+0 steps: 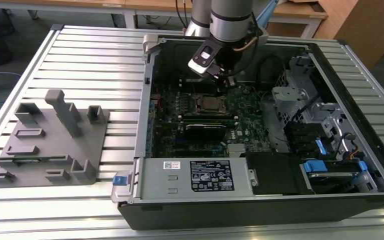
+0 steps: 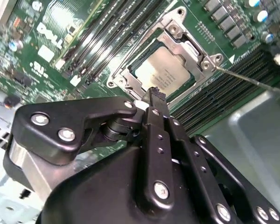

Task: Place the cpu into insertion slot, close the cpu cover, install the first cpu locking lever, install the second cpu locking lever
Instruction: 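Close the cpu cover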

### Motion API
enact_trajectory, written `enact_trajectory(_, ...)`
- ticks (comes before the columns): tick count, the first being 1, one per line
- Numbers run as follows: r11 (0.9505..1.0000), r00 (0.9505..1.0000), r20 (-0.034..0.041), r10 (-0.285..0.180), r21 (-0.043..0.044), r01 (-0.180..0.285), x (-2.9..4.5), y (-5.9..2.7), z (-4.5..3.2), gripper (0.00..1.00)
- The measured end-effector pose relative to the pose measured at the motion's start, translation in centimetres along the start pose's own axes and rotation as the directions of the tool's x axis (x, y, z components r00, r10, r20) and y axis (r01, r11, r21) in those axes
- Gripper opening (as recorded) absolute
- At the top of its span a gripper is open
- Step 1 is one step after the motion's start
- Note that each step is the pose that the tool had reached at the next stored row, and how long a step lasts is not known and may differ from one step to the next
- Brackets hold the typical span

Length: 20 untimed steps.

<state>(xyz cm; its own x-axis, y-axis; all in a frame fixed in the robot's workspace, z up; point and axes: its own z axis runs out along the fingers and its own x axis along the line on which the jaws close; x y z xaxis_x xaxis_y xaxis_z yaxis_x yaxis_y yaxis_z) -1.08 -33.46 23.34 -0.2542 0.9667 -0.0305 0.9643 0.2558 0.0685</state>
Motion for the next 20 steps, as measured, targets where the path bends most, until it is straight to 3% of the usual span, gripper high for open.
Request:
enact_trajectory(4,0.9973,0.9973,-0.0036,-0.073,-0.002,0.073,0.0,0.0,0.04,0.11)
enact_trajectory(9,0.9868,0.9868,-0.0082,-0.162,-0.005,0.162,0.0,-0.01,0.09,0.11)
enact_trajectory(15,0.9632,0.9631,-0.0122,-0.269,-0.0083,0.269,0.0,-0.01,0.14,0.11)
enact_trajectory(20,0.9348,0.9347,-0.0157,-0.355,-0.012,0.355,0.0,-0.01,0.18,0.11)
